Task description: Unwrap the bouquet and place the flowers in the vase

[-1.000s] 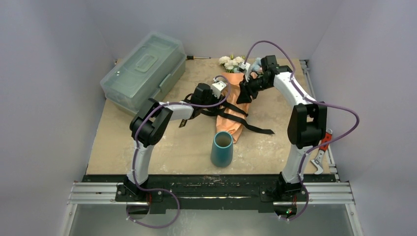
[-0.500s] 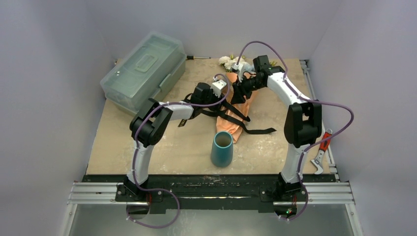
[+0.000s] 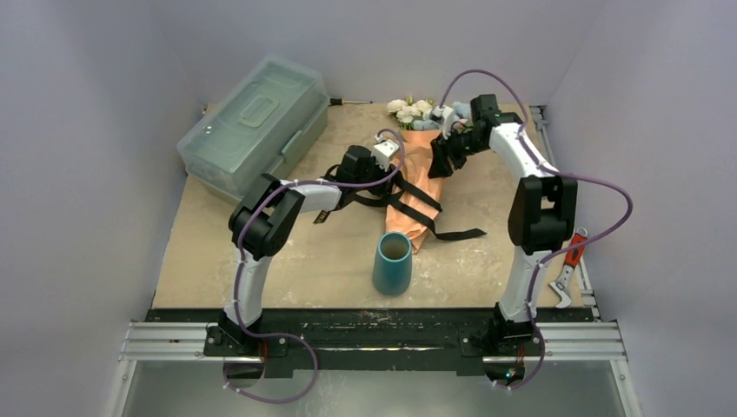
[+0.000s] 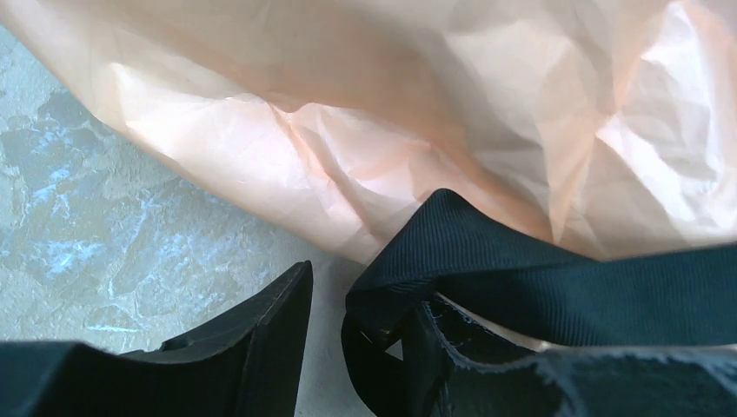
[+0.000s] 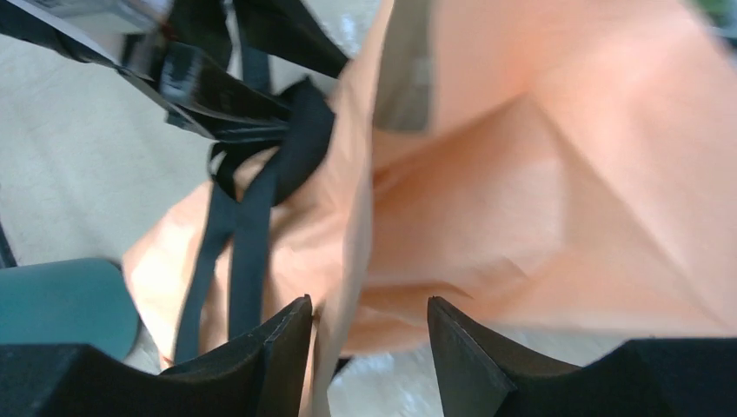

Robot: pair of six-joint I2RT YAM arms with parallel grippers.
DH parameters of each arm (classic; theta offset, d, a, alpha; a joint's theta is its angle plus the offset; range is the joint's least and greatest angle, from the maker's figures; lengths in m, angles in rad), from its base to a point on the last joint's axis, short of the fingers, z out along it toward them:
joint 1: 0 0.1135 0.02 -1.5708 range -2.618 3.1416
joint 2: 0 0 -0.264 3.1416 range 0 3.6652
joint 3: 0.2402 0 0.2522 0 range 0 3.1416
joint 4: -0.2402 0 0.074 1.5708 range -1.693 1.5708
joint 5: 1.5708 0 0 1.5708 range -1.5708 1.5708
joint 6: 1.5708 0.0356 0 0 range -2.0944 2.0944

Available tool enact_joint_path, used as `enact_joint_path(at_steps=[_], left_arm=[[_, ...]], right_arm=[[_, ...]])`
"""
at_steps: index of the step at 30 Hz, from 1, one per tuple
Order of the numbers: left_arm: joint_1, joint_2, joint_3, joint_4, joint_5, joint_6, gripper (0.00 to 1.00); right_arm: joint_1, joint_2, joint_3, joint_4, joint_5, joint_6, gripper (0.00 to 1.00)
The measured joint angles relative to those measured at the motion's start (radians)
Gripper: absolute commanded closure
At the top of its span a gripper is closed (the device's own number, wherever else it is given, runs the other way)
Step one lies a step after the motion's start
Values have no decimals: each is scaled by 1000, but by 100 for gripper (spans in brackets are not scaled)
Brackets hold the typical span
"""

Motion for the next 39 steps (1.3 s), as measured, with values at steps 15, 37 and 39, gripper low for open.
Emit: enact_joint_path(at_steps=[15,37,39], left_arm=[[2,-21,-22,12,4,-18,54],[21,-45,-37,24,36,-68,51],[21,-45,-37,24,36,-69,51]], right_arm=[[-35,-202,55,-63,-63,48,40],[90,-28,-75,103,5,113,44],[90,-27,-82,119,12,109,48]])
